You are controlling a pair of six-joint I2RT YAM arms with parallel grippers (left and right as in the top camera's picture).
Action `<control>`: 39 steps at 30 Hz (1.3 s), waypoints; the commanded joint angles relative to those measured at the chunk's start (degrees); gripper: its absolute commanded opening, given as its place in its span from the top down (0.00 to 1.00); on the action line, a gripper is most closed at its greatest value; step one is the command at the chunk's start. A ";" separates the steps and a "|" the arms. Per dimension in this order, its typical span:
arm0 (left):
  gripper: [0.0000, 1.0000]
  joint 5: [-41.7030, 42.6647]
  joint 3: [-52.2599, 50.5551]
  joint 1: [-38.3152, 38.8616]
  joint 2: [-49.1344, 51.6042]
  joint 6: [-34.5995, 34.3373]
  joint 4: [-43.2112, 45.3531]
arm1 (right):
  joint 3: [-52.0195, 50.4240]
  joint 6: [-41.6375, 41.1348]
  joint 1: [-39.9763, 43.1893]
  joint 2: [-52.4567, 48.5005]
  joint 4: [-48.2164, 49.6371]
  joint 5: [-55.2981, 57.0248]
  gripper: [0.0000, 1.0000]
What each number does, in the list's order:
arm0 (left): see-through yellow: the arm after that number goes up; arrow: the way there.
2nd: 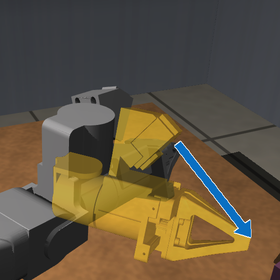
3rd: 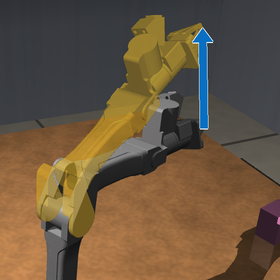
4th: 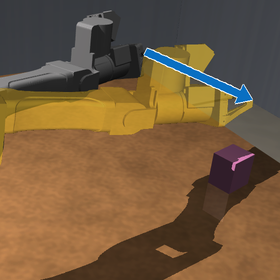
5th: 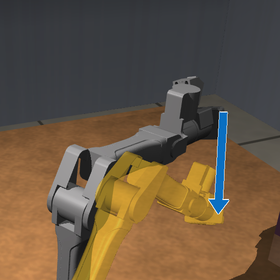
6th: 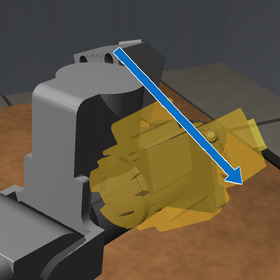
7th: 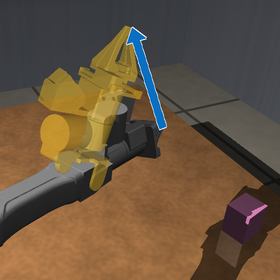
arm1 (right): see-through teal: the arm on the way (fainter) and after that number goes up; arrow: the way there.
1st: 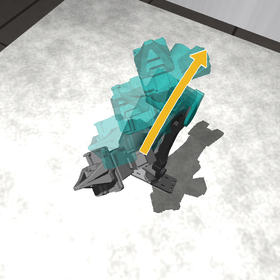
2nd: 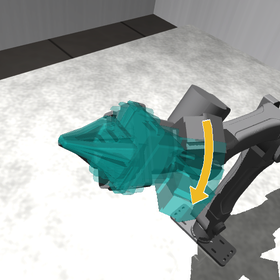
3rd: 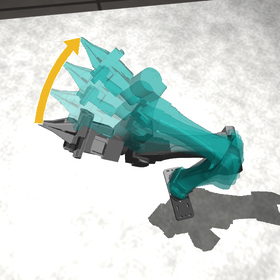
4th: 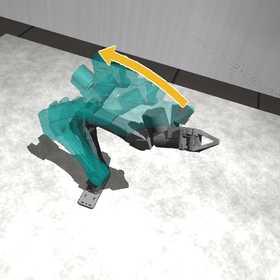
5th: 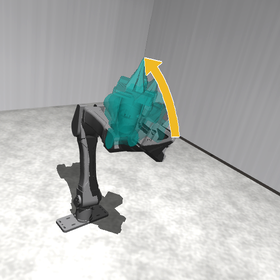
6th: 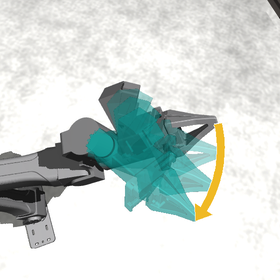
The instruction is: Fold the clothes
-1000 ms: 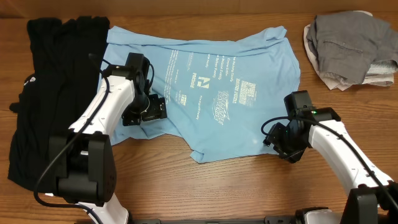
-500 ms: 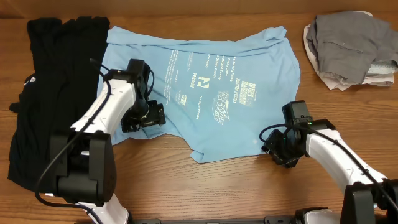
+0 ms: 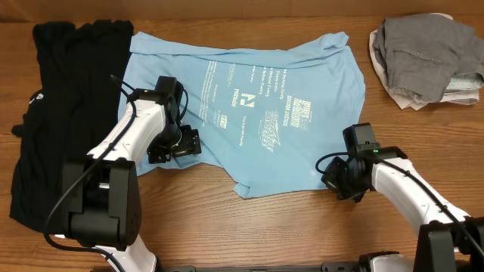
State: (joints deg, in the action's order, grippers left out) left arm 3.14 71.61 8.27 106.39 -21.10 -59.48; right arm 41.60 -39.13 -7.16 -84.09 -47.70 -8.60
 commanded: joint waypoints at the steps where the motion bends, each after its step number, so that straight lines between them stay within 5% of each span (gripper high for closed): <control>1: 0.14 -0.79 -0.22 0.39 -1.18 -1.16 0.20 | 5.62 1.77 0.13 2.56 -4.28 3.89 0.96; 11: 0.14 -0.79 -0.22 0.39 -1.18 -0.22 0.20 | 15.30 14.99 0.13 5.27 -17.68 0.00 0.96; 27: 0.14 -0.79 -0.22 0.39 -1.18 0.57 1.22 | 16.35 16.85 0.02 -6.54 20.11 -10.40 0.95; 29: 0.14 -0.79 -0.22 0.39 -1.18 0.57 1.25 | 16.35 16.87 0.02 -8.28 22.82 -11.80 0.80; 32: 0.14 -0.76 -0.22 0.39 -1.18 0.55 1.20 | 16.35 16.87 0.04 -9.05 23.04 -12.13 0.25; 33: 0.14 -0.76 -0.22 0.39 -1.18 0.55 1.18 | 16.48 16.87 0.04 -8.87 21.84 -12.17 0.15; 39: 0.14 -0.79 -0.22 0.39 -1.18 0.57 1.09 | 19.76 16.92 0.09 -4.68 10.38 -10.56 0.11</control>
State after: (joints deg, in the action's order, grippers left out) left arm 2.90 71.59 8.27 106.39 -21.04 -58.41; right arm 57.89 -22.44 -7.16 -92.95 -34.50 -19.66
